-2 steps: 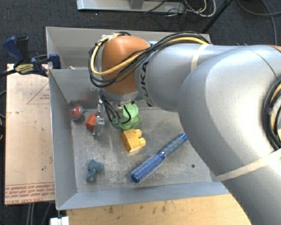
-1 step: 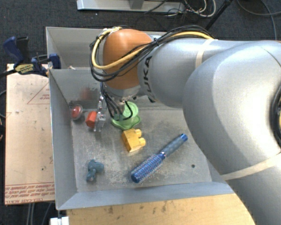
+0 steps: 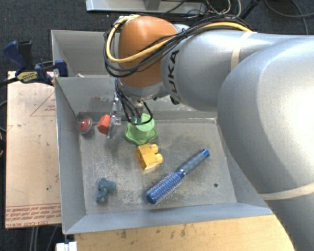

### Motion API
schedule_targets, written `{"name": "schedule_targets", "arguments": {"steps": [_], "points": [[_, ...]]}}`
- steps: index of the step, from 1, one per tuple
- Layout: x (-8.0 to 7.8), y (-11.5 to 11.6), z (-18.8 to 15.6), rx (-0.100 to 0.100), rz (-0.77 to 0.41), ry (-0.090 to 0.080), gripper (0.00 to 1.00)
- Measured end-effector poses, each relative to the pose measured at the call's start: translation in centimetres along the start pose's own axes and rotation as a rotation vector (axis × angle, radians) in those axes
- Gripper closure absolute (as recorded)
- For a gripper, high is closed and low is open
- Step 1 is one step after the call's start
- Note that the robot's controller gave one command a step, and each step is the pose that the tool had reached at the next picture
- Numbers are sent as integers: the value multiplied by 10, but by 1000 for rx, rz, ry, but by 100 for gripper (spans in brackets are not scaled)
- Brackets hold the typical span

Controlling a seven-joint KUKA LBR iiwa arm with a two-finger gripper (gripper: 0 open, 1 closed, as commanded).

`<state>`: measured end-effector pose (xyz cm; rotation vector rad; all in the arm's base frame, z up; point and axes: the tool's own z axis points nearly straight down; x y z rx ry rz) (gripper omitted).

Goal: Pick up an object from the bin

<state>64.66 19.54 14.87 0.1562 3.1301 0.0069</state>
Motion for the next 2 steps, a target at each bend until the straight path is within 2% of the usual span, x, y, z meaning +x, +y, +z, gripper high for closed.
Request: {"name": "schedule_targets", "arguments": {"steps": [2], "points": [[-1,0,-11,2,0,5,100]]}}
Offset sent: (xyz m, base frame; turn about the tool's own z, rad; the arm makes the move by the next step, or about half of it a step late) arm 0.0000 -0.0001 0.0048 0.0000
